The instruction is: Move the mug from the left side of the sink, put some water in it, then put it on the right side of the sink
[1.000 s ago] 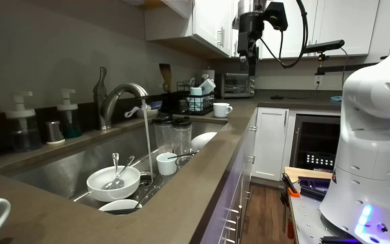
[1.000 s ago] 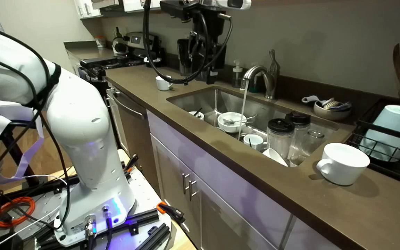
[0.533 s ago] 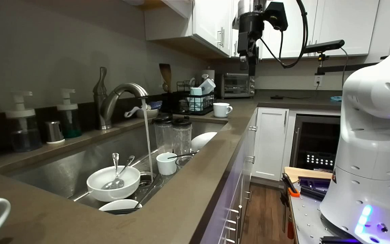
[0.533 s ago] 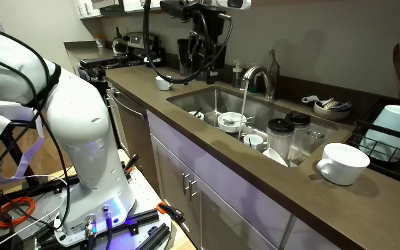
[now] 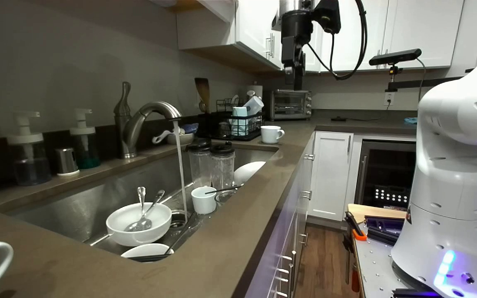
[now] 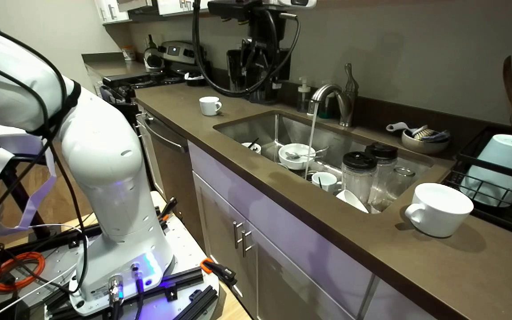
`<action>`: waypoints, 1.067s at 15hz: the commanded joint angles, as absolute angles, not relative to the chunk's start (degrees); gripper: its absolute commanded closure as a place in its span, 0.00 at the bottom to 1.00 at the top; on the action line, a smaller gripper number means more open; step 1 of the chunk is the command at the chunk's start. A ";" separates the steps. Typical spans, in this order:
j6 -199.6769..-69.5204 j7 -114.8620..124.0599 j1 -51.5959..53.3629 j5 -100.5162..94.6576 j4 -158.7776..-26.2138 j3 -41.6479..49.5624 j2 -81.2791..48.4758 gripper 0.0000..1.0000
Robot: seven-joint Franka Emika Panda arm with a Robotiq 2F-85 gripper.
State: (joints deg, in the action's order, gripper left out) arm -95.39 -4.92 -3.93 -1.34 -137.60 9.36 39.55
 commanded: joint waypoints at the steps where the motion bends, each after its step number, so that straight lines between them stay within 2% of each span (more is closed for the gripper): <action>1: -96.36 -9.17 -0.85 -3.11 -132.81 5.82 33.28 0.00; 10: -104.79 -23.21 7.56 -2.68 -122.24 1.03 18.21 0.00; 16: -105.92 -35.92 11.16 -0.40 -116.46 -1.41 10.51 0.00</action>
